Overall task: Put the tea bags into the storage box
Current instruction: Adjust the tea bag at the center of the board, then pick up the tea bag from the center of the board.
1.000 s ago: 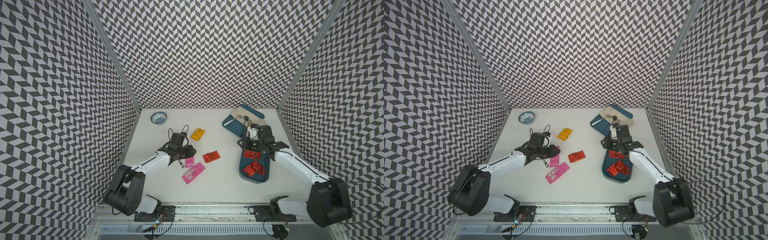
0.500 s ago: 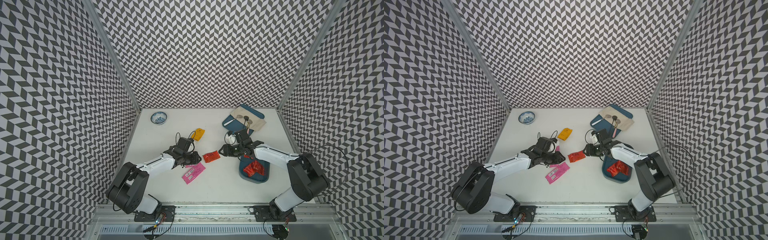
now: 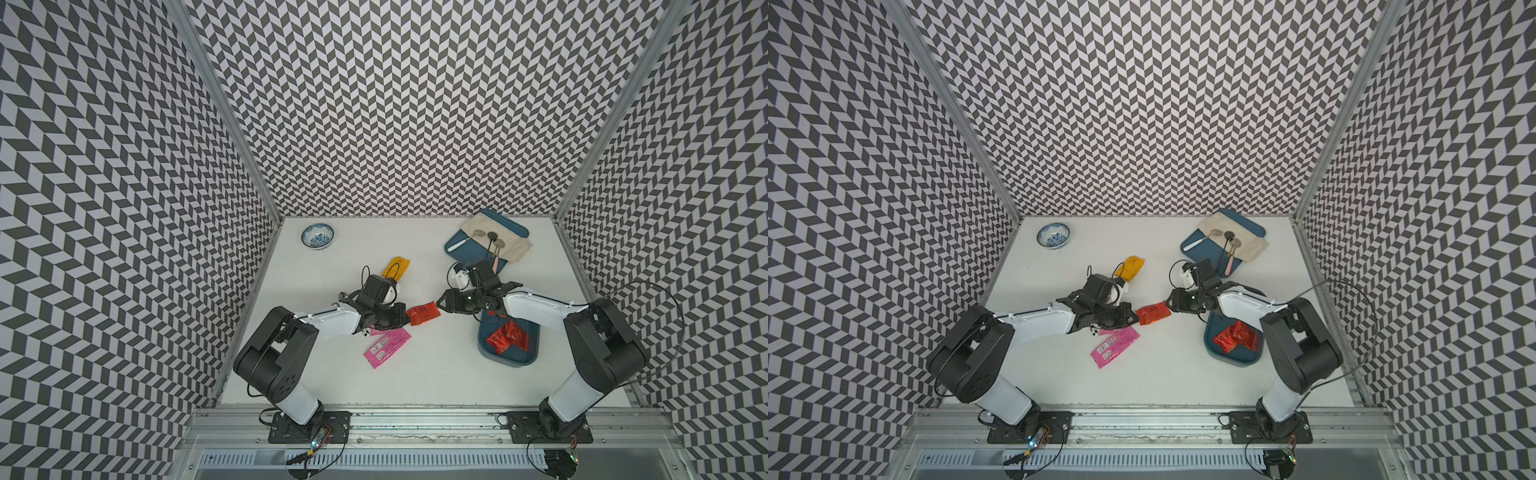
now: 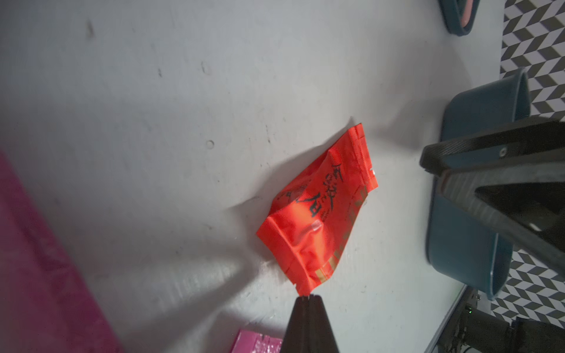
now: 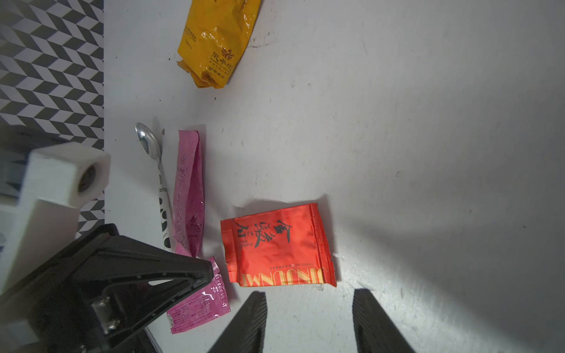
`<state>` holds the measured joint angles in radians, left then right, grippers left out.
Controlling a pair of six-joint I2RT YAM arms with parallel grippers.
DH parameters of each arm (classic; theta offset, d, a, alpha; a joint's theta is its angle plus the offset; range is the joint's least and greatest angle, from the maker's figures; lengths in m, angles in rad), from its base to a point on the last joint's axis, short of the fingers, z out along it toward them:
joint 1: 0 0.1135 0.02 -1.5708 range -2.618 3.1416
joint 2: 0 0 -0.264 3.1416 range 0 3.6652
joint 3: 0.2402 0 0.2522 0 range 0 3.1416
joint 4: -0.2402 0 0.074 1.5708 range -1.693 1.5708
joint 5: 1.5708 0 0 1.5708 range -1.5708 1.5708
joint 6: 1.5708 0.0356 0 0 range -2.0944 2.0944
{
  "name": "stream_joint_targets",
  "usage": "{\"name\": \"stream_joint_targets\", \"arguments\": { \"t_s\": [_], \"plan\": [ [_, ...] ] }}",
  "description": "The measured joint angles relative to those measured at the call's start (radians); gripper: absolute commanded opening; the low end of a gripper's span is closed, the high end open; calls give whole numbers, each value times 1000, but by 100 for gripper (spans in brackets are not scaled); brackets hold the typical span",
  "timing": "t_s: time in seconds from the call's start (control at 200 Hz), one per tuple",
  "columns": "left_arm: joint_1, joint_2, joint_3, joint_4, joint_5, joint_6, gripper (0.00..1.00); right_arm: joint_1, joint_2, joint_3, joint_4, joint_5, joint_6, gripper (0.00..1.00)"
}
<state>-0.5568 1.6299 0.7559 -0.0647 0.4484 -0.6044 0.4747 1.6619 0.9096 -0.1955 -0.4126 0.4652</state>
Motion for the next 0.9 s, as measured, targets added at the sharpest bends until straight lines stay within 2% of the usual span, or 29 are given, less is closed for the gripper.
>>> {"name": "stream_joint_targets", "arguments": {
  "t_s": [0.36, 0.656, 0.901],
  "plan": [
    [0, 56, 37, 0, 5, 24, 0, 0, 22, 10, 10, 2, 3, 50],
    [0, -82, 43, -5, 3, 31, 0, 0, 22, 10, 9, 1, 3, 50],
    [0, 49, 77, 27, 10, 31, 0, 0, 35, 27, 8, -3, 2, 50]
  ]
}}
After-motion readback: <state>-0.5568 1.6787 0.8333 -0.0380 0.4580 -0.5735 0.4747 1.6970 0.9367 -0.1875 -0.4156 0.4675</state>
